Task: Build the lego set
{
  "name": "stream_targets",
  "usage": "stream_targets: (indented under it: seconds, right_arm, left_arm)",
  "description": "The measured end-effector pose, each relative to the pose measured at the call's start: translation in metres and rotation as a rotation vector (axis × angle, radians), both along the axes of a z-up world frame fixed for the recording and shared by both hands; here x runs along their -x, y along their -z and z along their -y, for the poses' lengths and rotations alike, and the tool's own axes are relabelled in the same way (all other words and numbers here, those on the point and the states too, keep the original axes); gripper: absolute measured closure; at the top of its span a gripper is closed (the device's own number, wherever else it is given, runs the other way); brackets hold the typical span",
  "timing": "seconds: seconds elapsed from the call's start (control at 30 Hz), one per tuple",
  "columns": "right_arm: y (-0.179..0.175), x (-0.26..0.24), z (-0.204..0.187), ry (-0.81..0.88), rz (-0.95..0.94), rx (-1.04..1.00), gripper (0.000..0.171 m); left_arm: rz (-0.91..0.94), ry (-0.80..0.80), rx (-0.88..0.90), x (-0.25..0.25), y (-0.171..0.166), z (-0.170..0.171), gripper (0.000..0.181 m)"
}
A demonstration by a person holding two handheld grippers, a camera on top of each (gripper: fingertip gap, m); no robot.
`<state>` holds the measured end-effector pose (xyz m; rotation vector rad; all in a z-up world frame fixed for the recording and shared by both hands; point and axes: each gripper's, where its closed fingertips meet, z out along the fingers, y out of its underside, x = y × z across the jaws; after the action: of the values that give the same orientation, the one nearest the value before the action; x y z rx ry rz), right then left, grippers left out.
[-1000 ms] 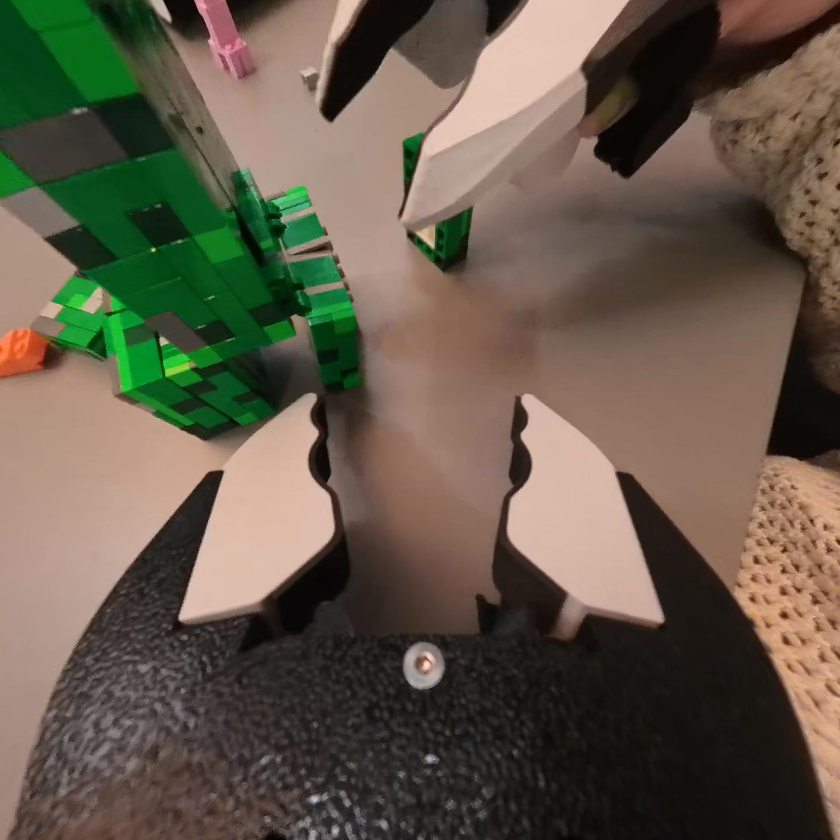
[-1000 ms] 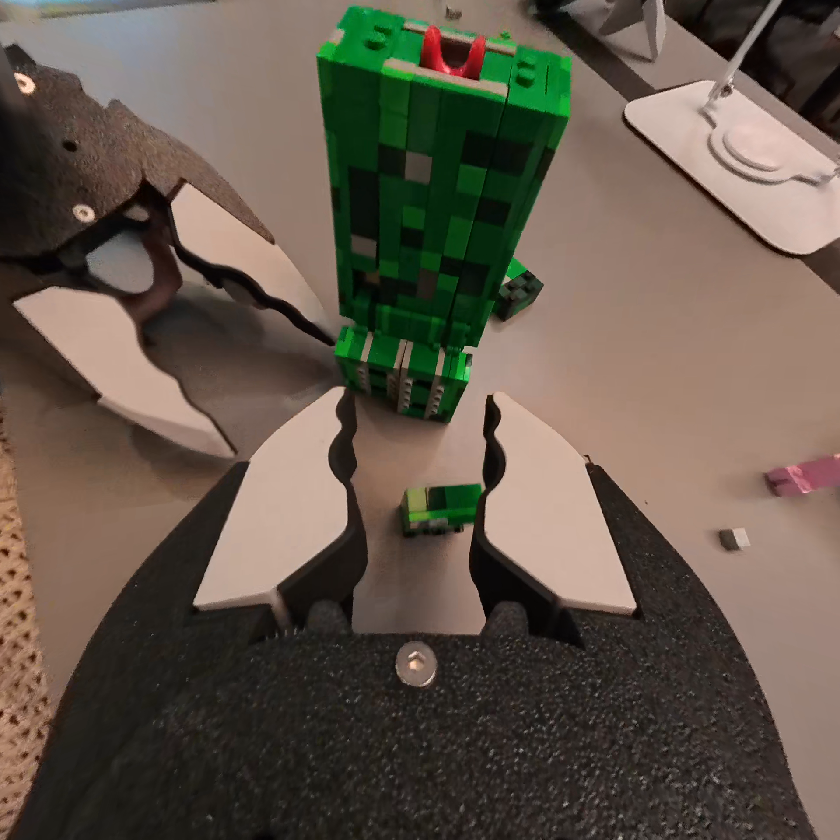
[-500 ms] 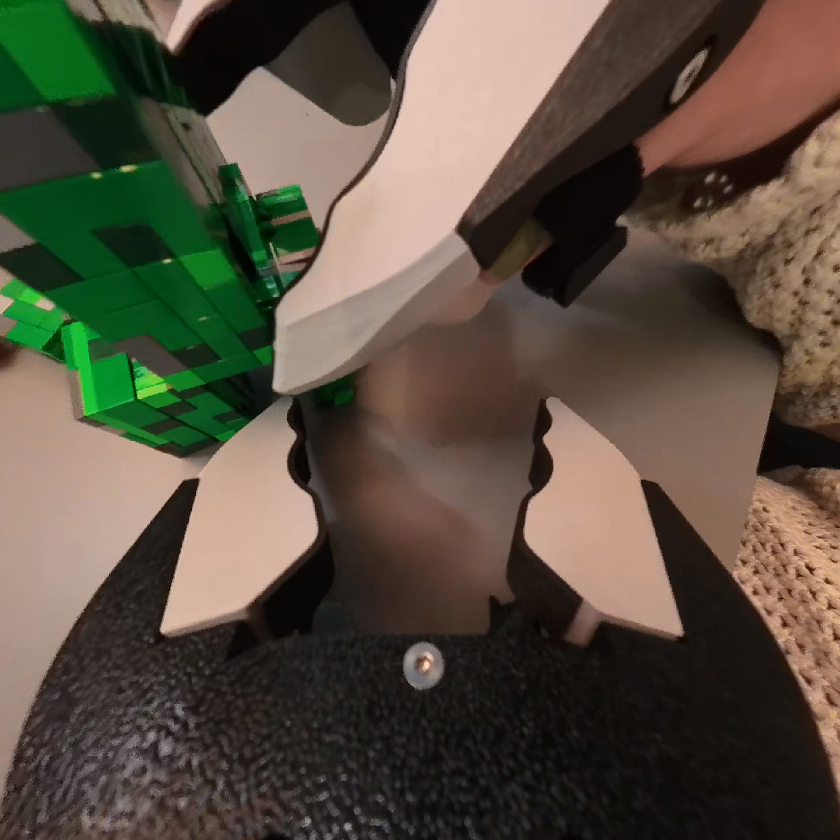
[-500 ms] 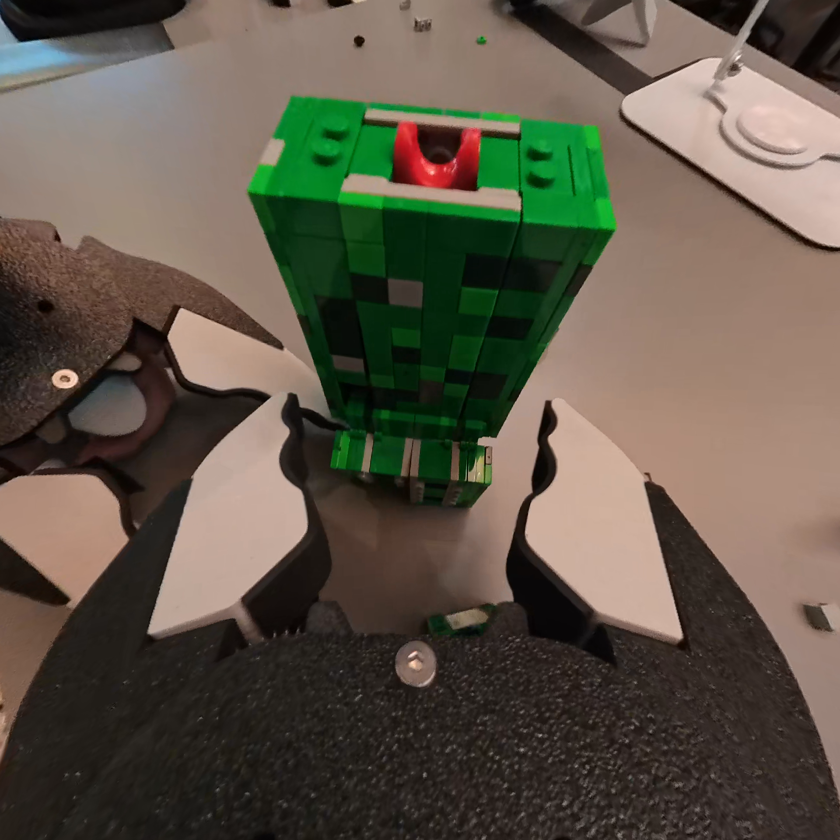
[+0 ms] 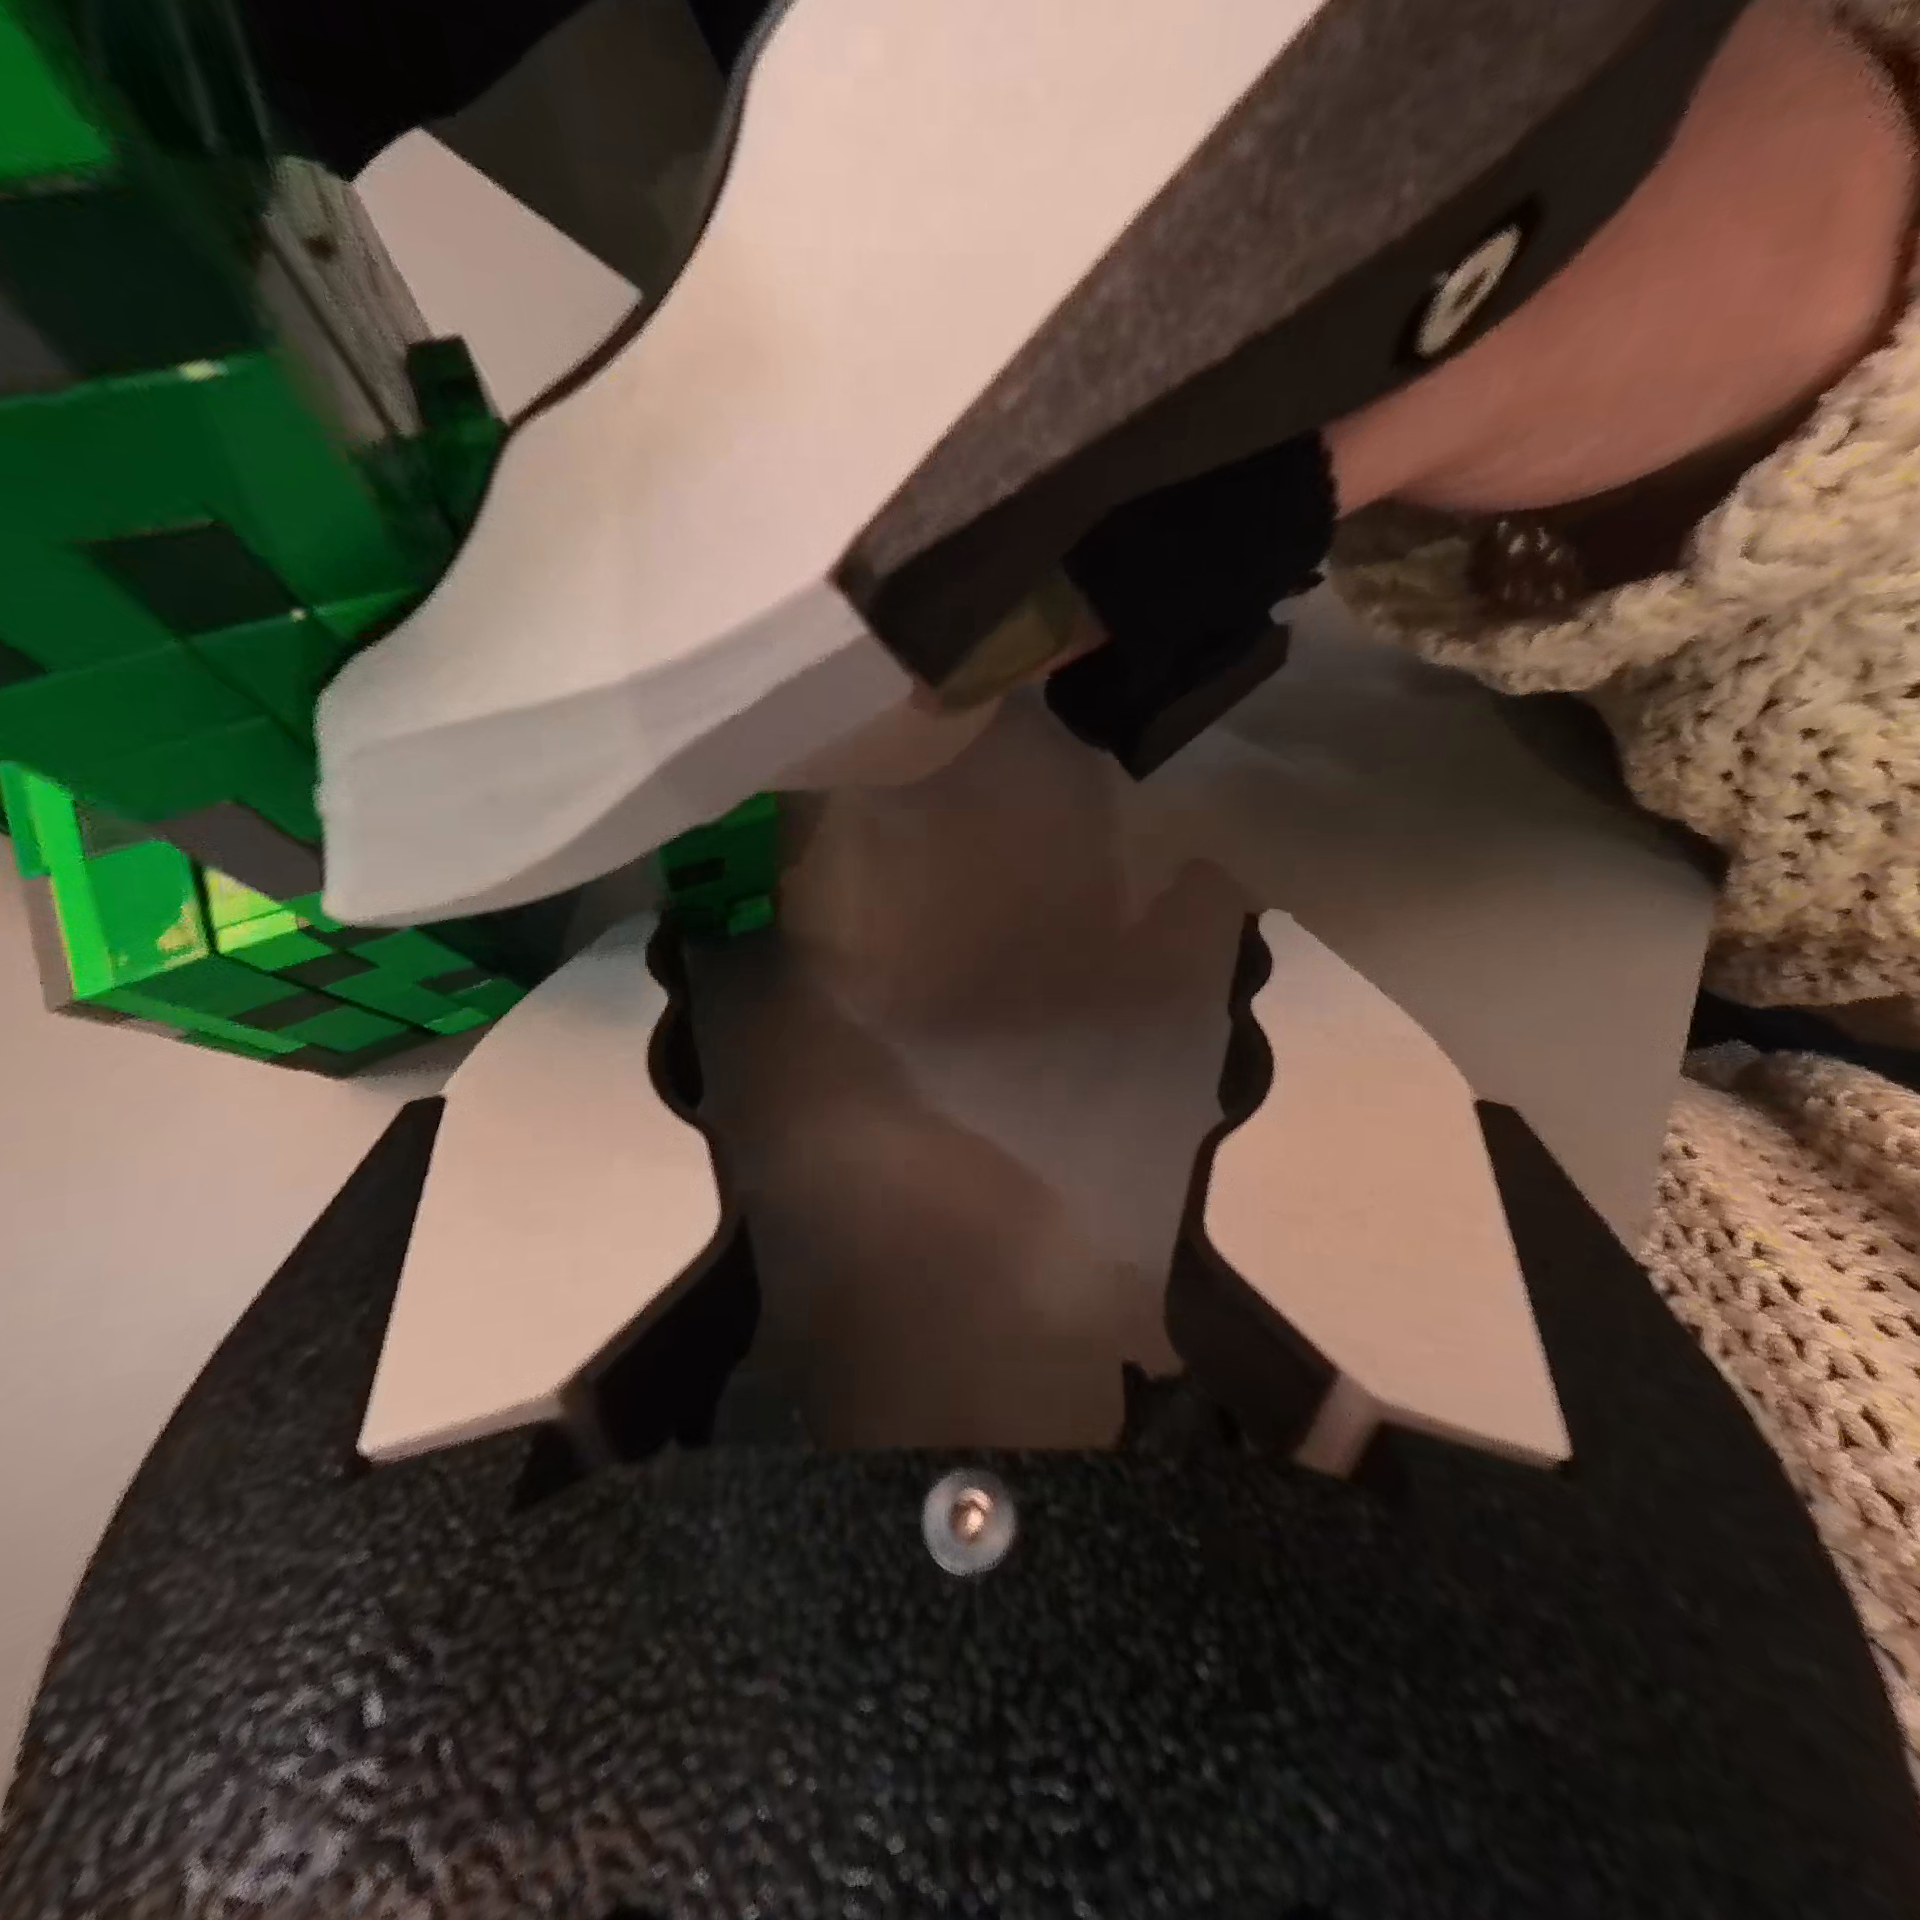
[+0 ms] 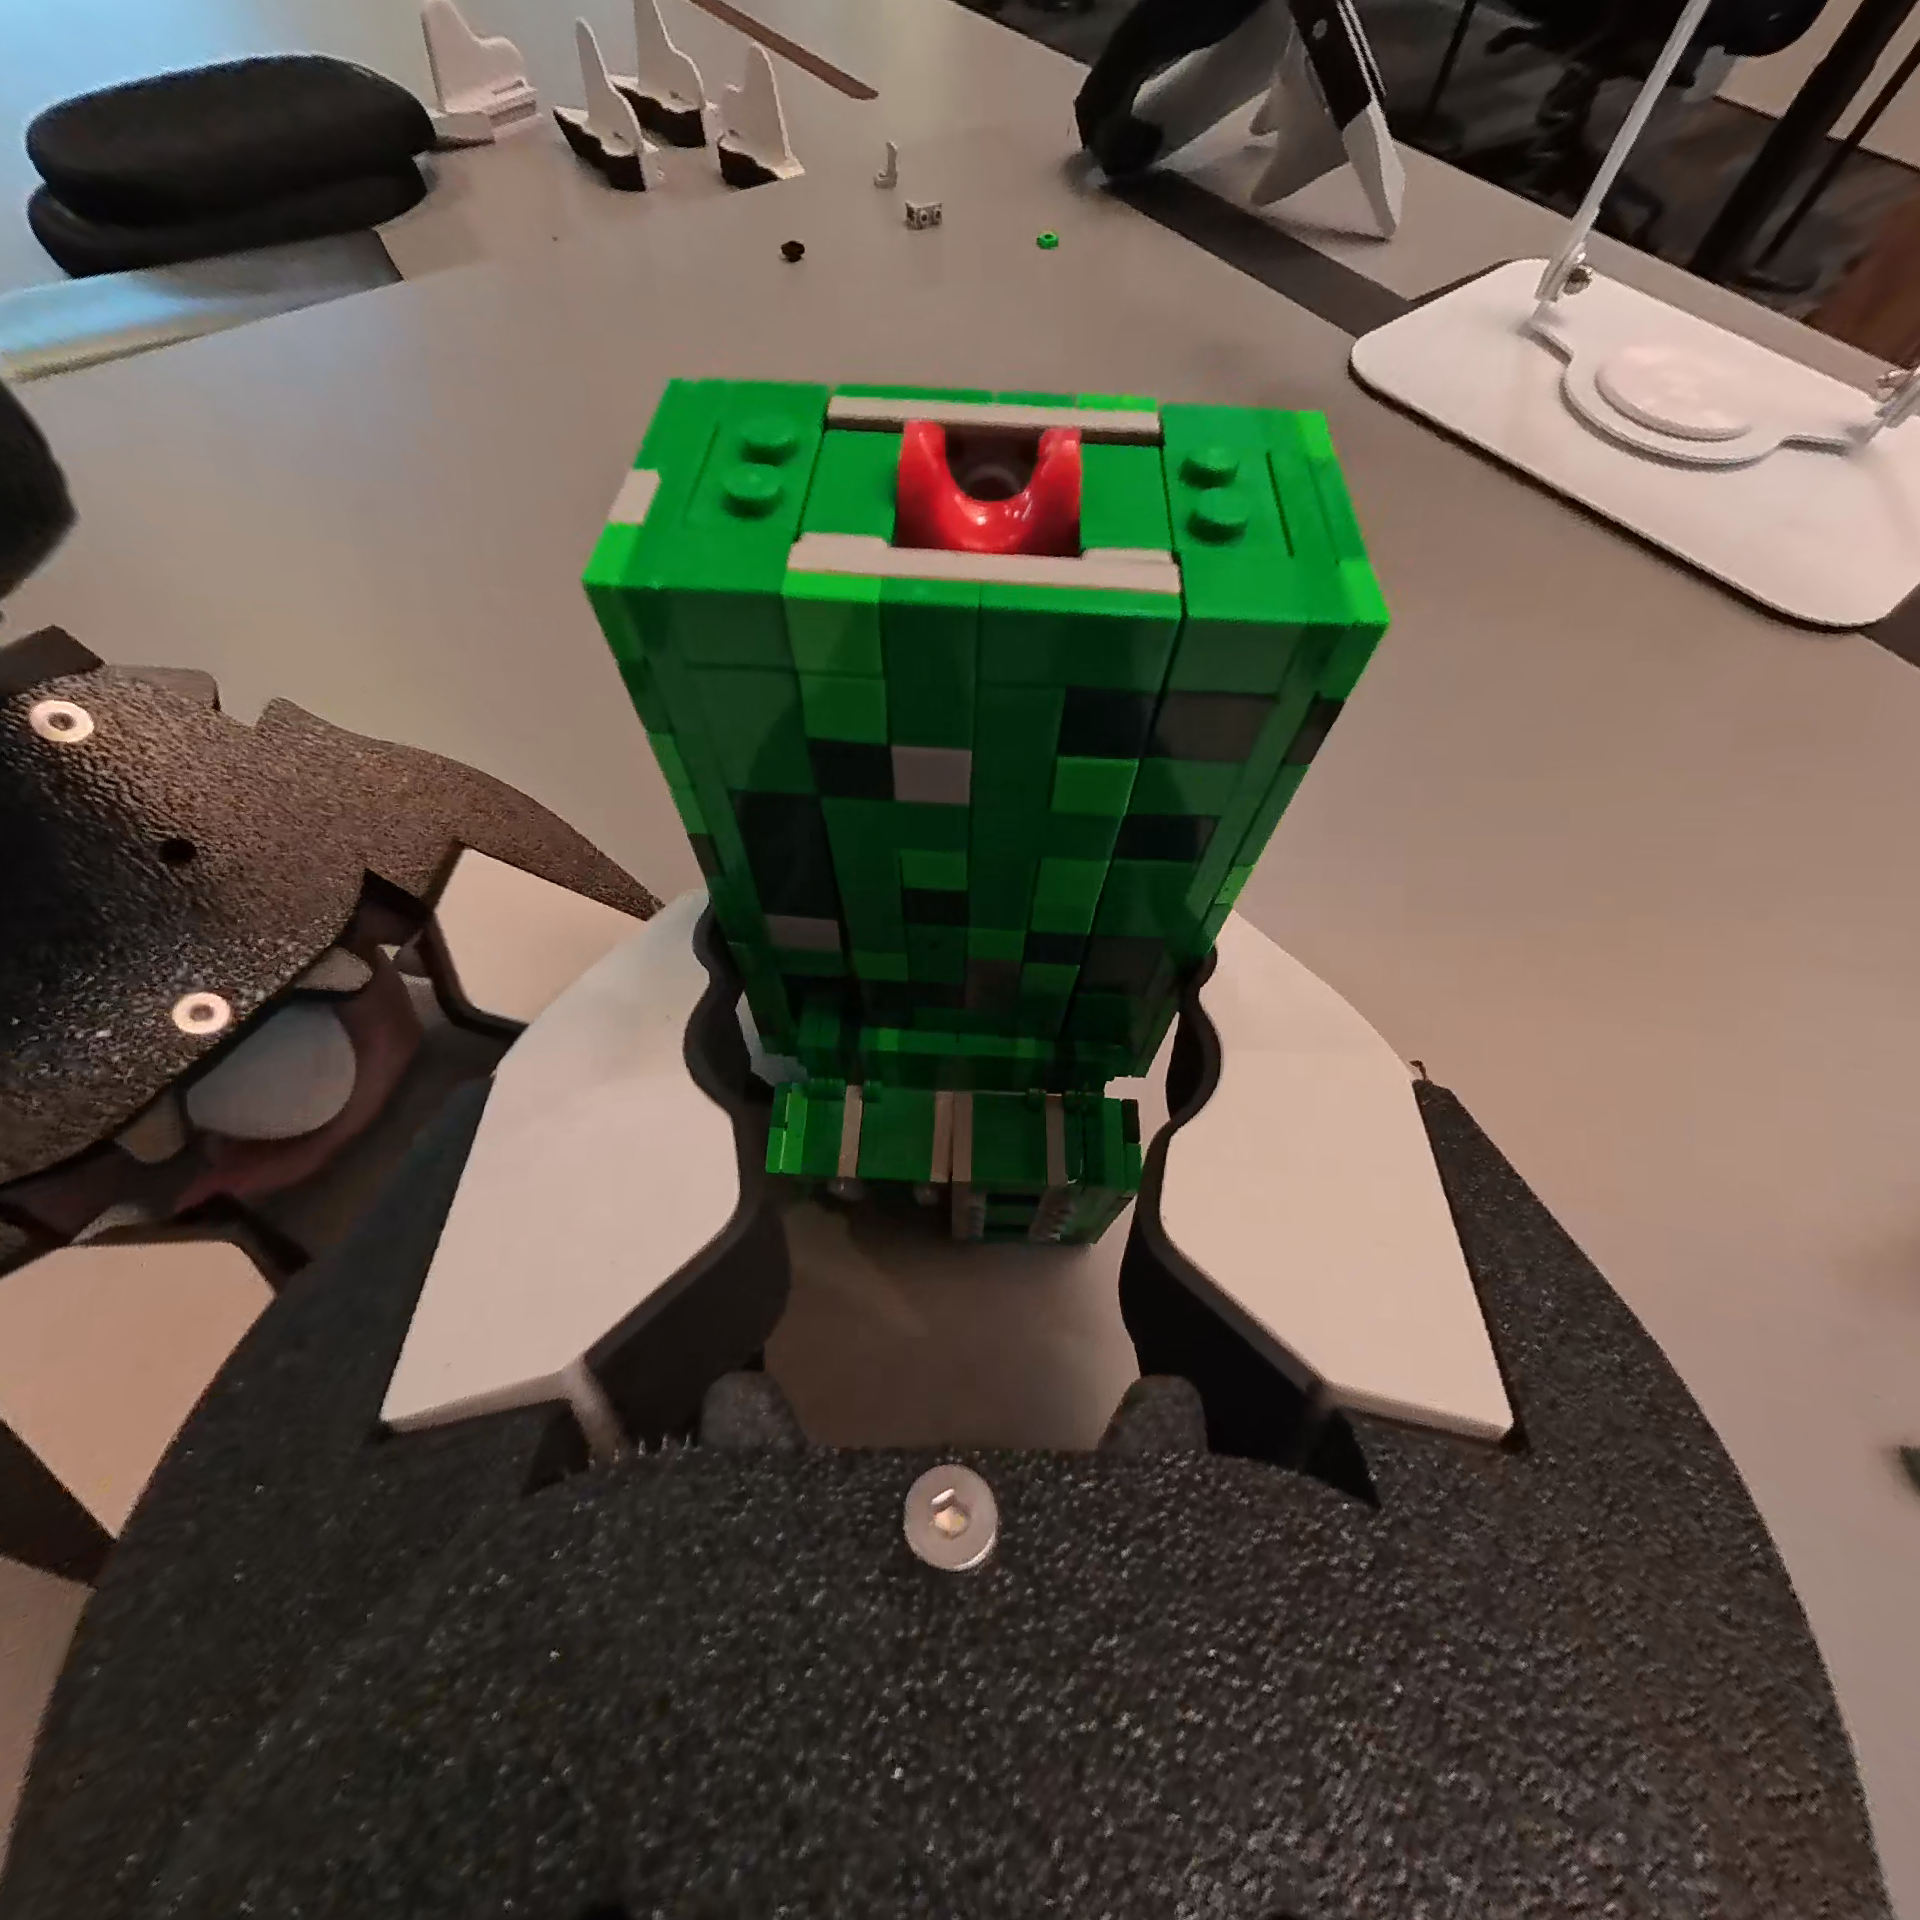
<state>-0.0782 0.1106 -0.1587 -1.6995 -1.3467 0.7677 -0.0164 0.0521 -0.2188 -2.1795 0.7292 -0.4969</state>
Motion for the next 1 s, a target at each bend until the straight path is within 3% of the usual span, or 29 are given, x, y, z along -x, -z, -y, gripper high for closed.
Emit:
stream_targets:
  seconds: [0.67, 0.87, 1.0]
  right_arm:
    - [-0.002, -0.006, 0.005, -0.027, -0.001, -0.004, 0.088]
    - [-0.022, -0.054, 0.009, 0.040, -0.087, -0.054, 0.085]
    - [0.005, -0.097, 0.000, 0.178, 0.022, -0.075, 0.098]
  left_arm:
    - [0.029, 0.023, -0.040, -0.004, -0.007, 0.005, 0.086]
    - [0.092, -0.007, -0.089, 0.012, -0.019, 0.021, 0.094]
    - [0.096, -0.013, -0.069, 0.014, -0.017, 0.018, 0.096]
